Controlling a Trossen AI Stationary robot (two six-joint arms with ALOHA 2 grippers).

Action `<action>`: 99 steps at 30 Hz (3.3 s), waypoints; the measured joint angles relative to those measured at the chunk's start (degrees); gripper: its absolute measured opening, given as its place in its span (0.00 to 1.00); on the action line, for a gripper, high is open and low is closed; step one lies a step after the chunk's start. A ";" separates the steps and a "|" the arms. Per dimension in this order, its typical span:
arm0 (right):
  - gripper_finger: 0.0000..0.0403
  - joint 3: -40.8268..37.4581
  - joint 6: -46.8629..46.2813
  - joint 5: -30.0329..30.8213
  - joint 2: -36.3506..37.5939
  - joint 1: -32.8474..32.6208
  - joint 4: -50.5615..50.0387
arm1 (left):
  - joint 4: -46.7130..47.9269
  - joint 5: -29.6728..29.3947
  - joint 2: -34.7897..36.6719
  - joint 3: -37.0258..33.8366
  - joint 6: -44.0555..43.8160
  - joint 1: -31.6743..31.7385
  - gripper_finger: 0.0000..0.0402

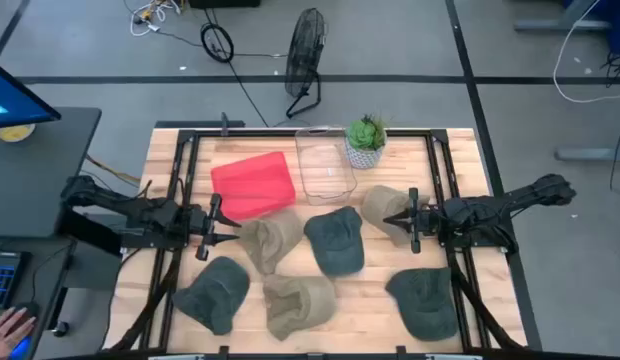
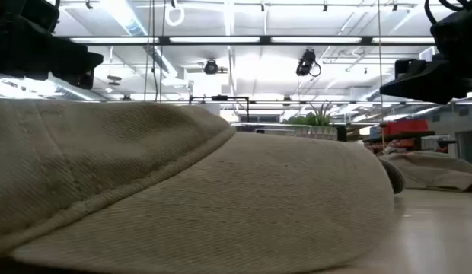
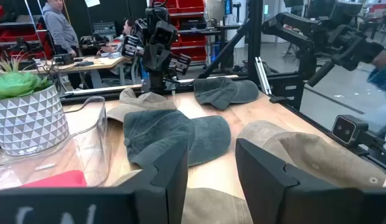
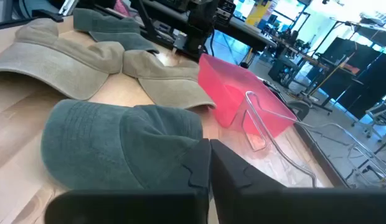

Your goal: Pick & Place hat

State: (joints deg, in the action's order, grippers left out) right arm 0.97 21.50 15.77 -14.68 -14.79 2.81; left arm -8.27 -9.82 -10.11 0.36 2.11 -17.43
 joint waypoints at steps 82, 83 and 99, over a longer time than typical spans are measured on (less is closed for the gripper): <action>0.47 32.47 -58.72 6.96 -40.14 2.67 -54.17 | -7.78 -9.07 -25.53 15.39 -13.52 12.76 0.34; 0.48 31.42 -59.17 6.88 -40.61 2.67 -53.54 | -7.78 -9.09 -25.53 15.39 -13.55 12.76 0.34; 0.15 22.84 -70.34 5.05 -45.51 5.59 -44.58 | -7.74 -9.07 -25.53 15.41 -13.51 12.76 0.34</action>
State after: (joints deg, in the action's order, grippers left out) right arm 23.81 -48.84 20.82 -60.18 -9.19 -41.78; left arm -16.01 -18.90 -35.64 15.77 -11.40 -4.67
